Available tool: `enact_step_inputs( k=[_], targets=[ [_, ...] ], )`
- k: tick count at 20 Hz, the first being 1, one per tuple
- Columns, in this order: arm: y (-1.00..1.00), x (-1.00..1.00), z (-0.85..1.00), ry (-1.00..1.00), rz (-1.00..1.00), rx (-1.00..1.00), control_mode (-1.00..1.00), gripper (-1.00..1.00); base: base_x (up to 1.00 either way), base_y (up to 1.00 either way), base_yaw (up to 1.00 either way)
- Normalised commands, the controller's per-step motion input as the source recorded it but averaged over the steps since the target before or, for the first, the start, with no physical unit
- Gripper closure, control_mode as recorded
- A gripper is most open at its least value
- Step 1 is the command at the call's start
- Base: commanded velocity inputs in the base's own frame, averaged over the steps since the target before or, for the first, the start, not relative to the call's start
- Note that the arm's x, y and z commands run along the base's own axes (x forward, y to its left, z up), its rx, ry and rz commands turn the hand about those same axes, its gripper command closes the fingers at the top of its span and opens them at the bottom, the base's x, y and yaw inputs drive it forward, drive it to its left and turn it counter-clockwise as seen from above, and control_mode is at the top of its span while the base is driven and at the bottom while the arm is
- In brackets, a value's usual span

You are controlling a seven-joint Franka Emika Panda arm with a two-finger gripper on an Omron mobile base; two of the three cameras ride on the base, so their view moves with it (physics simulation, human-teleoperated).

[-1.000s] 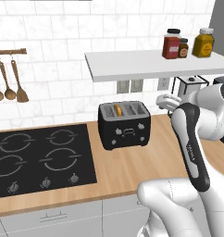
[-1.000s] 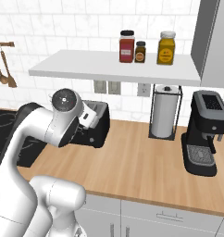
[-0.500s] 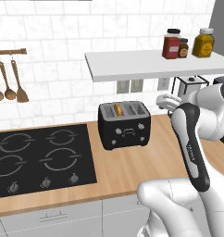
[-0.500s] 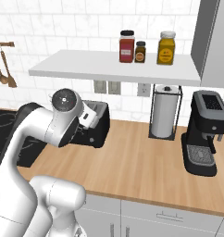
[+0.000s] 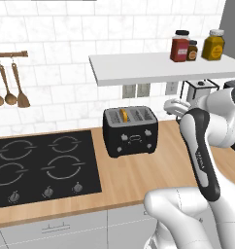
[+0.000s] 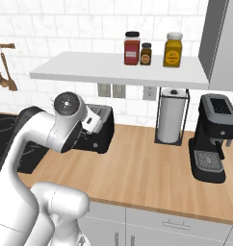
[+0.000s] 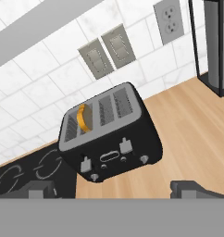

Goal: Start the toaster. Once the lever pops up, take the bread to the plate on the dining counter.

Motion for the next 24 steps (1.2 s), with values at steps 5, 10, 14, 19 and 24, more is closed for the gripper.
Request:
enact_step_inputs(
  k=[5, 10, 14, 19, 24],
  targets=[
    [0.00, 0.00, 0.00, 0.00, 0.00, 0.00, -1.00, -1.00, 0.00, 0.00, 0.00],
    [0.00, 0.00, 0.00, 0.00, 0.00, 0.00, -1.00, -1.00, 0.00, 0.00, 0.00],
    [0.00, 0.00, 0.00, 0.00, 0.00, 0.00, -1.00, -1.00, 0.00, 0.00, 0.00],
    [0.00, 0.00, 0.00, 0.00, 0.00, 0.00, -1.00, -1.00, 0.00, 0.00, 0.00],
    [0.00, 0.00, 0.00, 0.00, 0.00, 0.00, -1.00, -1.00, 0.00, 0.00, 0.00]
  ],
)
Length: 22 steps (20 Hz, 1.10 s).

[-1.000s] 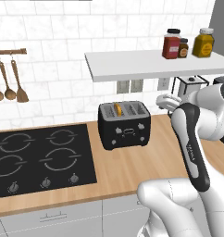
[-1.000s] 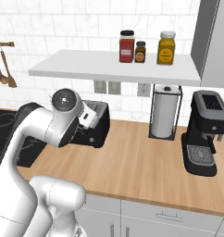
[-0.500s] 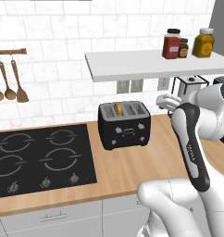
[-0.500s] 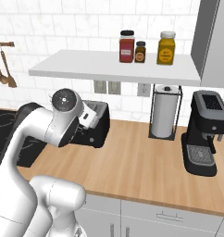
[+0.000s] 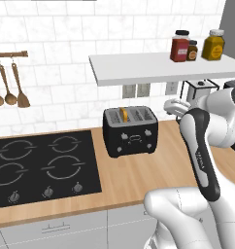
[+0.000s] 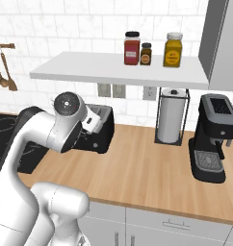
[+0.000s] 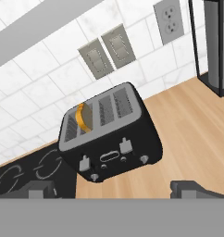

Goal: Start the toaster. Once the lever pops up, take the bread to the plate on the dining counter.

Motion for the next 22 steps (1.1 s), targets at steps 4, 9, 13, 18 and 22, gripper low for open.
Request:
enact_step_inputs(
  k=[4, 9, 13, 18, 22],
  targets=[
    [0.00, 0.00, 0.00, 0.00, 0.00, 0.00, -1.00, -1.00, 0.00, 0.00, 0.00],
    [0.00, 0.00, 0.00, 0.00, 0.00, 0.00, -1.00, -1.00, 0.00, 0.00, 0.00],
    [0.00, 0.00, 0.00, 0.00, 0.00, 0.00, -1.00, -1.00, 0.00, 0.00, 0.00],
    [0.00, 0.00, 0.00, 0.00, 0.00, 0.00, -1.00, -1.00, 0.00, 0.00, 0.00],
    [0.00, 0.00, 0.00, 0.00, 0.00, 0.00, -1.00, -1.00, 0.00, 0.00, 0.00]
  ],
)
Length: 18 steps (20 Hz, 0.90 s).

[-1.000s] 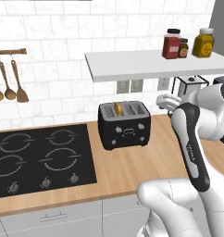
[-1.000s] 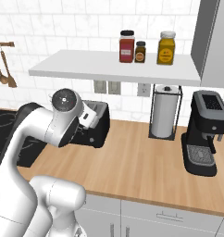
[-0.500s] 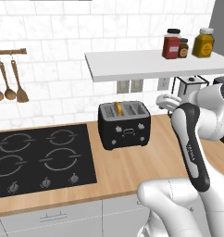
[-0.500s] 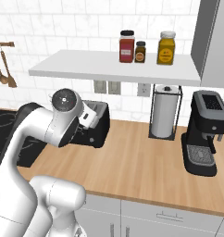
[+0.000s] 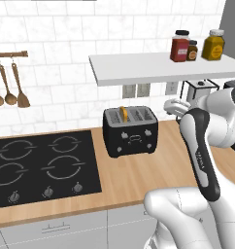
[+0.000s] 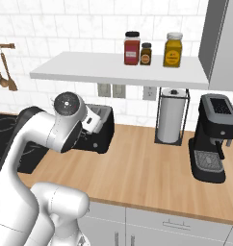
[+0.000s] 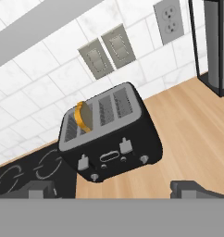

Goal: Start the toaster. Once the lever pops up, take the bread to the plate on the dining counter.

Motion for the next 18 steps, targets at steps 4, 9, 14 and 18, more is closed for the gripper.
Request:
enact_step_inputs(
  k=[4, 9, 14, 18],
  targets=[
    [0.00, 0.00, 0.00, 0.00, 0.00, 0.00, -1.00, -1.00, 0.00, 0.00, 0.00],
    [0.00, 0.00, 0.00, 0.00, 0.00, 0.00, -1.00, -1.00, 0.00, 0.00, 0.00],
    [0.00, 0.00, 0.00, 0.00, 0.00, 0.00, -1.00, -1.00, 0.00, 0.00, 0.00],
    [0.00, 0.00, 0.00, 0.00, 0.00, 0.00, -1.00, -1.00, 0.00, 0.00, 0.00]
  ],
)
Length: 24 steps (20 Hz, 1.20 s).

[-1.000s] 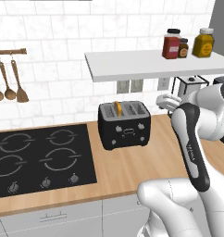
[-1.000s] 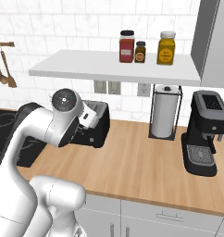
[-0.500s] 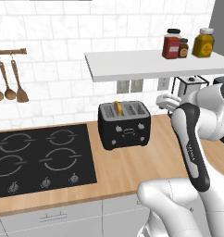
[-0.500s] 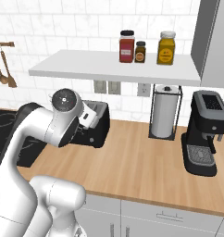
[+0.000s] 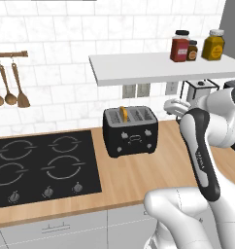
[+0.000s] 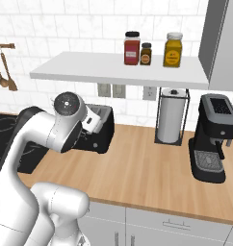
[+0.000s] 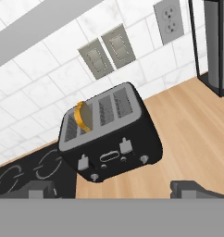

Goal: Start the toaster. Once the lever pops up, take the bread to the plate on the dining counter.

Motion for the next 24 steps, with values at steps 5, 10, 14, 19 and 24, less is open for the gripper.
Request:
enact_step_inputs(
  k=[5, 10, 14, 19, 24],
  targets=[
    [0.00, 0.00, 0.00, 0.00, 0.00, 0.00, -1.00, -1.00, 0.00, 0.00, 0.00],
    [0.00, 0.00, 0.00, 0.00, 0.00, 0.00, -1.00, -1.00, 0.00, 0.00, 0.00],
    [0.00, 0.00, 0.00, 0.00, 0.00, 0.00, -1.00, -1.00, 0.00, 0.00, 0.00],
    [0.00, 0.00, 0.00, 0.00, 0.00, 0.00, -1.00, -1.00, 0.00, 0.00, 0.00],
    [0.00, 0.00, 0.00, 0.00, 0.00, 0.00, -1.00, -1.00, 0.00, 0.00, 0.00]
  ],
)
